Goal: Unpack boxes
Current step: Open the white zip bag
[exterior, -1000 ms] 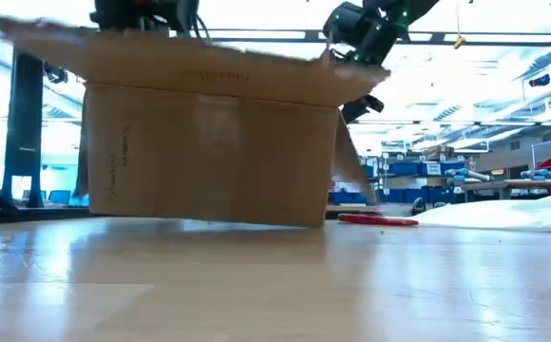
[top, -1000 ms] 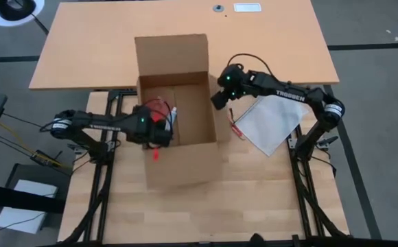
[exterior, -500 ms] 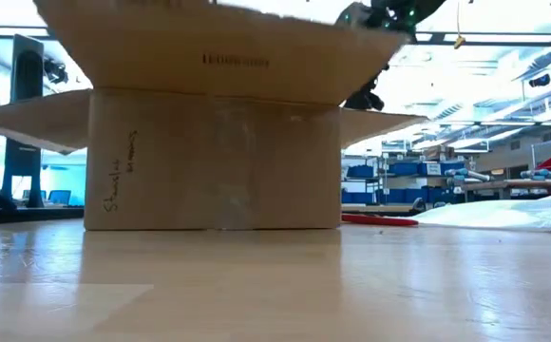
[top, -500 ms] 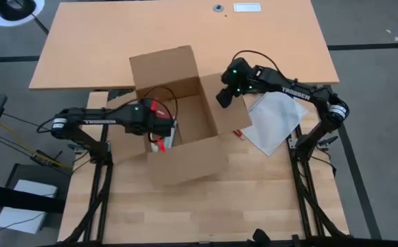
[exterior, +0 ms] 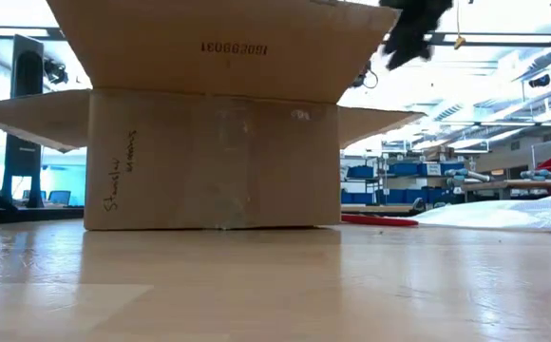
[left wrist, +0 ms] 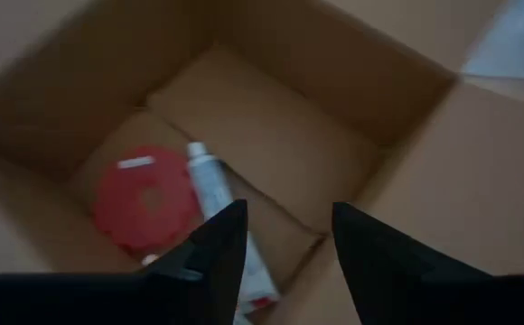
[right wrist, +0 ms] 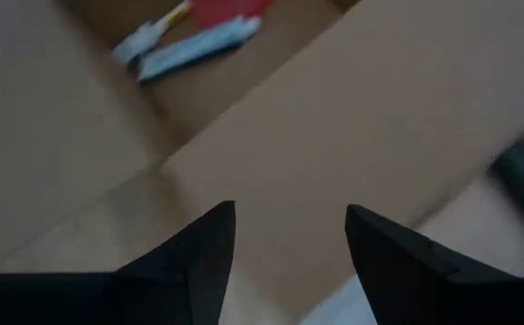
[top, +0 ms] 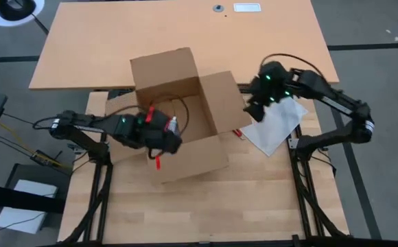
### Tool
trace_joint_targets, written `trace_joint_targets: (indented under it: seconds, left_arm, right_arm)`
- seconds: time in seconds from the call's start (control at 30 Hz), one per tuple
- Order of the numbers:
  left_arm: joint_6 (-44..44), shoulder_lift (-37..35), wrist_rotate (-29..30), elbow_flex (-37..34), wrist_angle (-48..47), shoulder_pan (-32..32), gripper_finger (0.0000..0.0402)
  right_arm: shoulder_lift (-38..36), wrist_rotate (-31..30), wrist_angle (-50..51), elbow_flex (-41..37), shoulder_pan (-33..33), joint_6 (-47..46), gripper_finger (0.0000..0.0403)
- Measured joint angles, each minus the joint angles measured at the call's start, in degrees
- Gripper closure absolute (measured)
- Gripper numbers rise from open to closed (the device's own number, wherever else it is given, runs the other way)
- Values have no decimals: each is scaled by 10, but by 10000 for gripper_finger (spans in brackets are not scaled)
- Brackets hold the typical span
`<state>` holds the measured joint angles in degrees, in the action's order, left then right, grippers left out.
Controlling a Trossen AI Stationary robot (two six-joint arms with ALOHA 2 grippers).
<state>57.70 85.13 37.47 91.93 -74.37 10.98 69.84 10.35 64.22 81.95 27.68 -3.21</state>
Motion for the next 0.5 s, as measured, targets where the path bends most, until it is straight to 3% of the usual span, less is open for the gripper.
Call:
trace_joint_targets:
  seconds: [0.2, 0.37, 0.5]
  left_arm:
    - [19, 0, 16, -23, 39, 36, 228]
    - [-4, 0, 17, -23, 40, 41, 228]
    - [-34, 0, 17, -23, 40, 41, 227]
  right_arm:
    - [-78, -44, 119, -50, -100, -196, 188]
    - [-118, -131, 93, -166, -186, -326, 188]
    - [-119, -149, 15, -264, -202, -392, 188]
